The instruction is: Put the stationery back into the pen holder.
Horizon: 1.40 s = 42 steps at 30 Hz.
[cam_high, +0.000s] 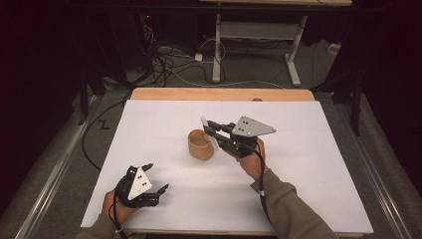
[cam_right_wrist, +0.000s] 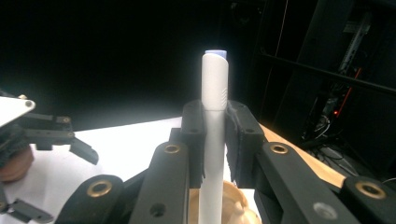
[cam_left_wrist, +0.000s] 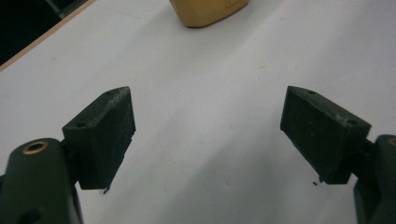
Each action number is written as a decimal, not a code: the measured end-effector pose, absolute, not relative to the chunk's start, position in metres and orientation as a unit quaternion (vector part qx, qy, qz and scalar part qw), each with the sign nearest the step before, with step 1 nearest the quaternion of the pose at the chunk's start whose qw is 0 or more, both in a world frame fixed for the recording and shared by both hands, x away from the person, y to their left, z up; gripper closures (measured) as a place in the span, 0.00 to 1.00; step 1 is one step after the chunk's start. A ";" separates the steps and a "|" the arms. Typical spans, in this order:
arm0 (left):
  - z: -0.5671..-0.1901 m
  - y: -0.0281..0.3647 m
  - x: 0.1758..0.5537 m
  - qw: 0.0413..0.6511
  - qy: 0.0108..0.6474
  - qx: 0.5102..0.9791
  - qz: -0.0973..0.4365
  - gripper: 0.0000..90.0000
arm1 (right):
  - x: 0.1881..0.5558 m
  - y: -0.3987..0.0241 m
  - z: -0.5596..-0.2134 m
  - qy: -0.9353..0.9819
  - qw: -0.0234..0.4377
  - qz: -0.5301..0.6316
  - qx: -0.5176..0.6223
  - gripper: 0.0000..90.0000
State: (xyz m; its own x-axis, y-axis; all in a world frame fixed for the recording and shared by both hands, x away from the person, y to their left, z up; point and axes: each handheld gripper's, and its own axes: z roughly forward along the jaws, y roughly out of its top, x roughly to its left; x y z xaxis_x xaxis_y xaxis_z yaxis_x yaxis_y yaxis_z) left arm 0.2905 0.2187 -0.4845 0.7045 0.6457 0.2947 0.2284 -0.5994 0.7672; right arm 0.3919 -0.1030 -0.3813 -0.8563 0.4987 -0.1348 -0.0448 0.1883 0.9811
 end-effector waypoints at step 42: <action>-0.485 0.220 0.290 0.370 0.256 0.847 0.284 0.19 | 0.423 -0.068 -0.407 0.746 0.218 0.604 0.174 0.88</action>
State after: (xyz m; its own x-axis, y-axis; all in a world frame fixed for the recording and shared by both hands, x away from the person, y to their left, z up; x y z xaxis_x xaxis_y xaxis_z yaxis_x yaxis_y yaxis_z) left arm 0.2903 0.2202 -0.4848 0.7076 0.6434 0.2921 0.2229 -0.5956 0.7718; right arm 0.4233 -0.0680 -0.4068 -0.8441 0.5237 -0.1149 -0.0032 0.2093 0.9778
